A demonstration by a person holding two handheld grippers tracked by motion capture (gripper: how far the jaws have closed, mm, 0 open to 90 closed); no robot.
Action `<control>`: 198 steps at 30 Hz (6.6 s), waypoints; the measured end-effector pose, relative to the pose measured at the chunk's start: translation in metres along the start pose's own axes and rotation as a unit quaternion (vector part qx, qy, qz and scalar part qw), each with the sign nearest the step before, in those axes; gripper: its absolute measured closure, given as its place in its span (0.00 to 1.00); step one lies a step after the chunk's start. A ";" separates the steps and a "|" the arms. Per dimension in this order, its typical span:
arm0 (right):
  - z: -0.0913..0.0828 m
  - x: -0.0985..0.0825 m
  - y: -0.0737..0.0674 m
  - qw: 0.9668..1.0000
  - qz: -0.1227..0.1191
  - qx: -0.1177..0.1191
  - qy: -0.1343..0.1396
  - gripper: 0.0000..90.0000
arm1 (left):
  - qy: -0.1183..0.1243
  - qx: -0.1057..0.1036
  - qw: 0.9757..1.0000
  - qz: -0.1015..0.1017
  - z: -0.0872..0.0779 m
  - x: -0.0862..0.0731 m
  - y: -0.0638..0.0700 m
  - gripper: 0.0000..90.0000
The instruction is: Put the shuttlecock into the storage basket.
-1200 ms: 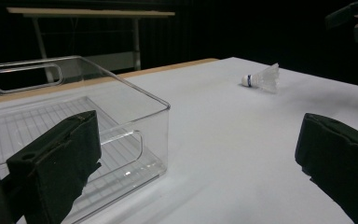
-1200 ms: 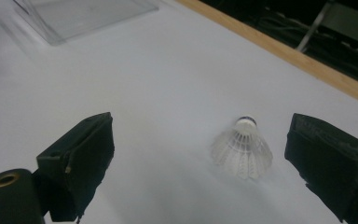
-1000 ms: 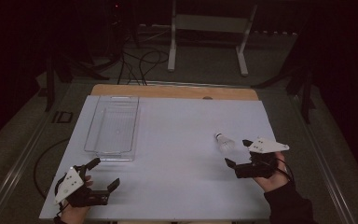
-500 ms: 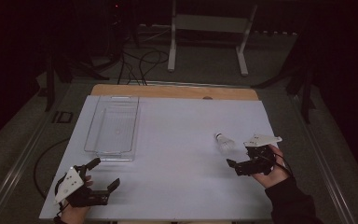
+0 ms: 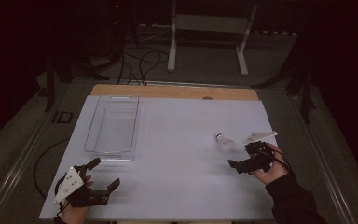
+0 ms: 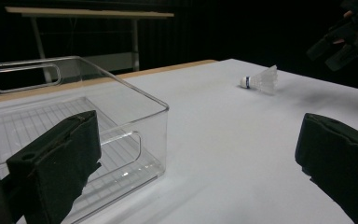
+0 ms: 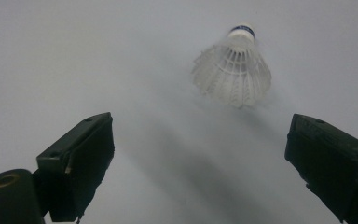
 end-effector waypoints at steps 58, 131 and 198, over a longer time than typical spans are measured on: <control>0.062 0.047 0.056 0.988 0.015 -0.002 -0.155 0.48 | -0.004 -0.008 1.000 0.003 0.002 0.000 0.002 0.01; 0.065 0.050 0.003 0.951 -0.170 0.143 -0.213 1.00 | -0.035 -0.021 0.999 0.003 0.009 -0.004 0.004 0.01; 0.035 0.083 -0.088 0.910 -0.291 0.226 -0.191 1.00 | -0.239 -0.296 0.916 0.130 0.084 0.098 0.046 0.00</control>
Point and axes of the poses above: each handheld gripper's, and its own axes: z roughly forward along the jaws, x roughly out of its top, y roughly to its right, the point moved 1 cm from there along z, roughly forward along the jaws
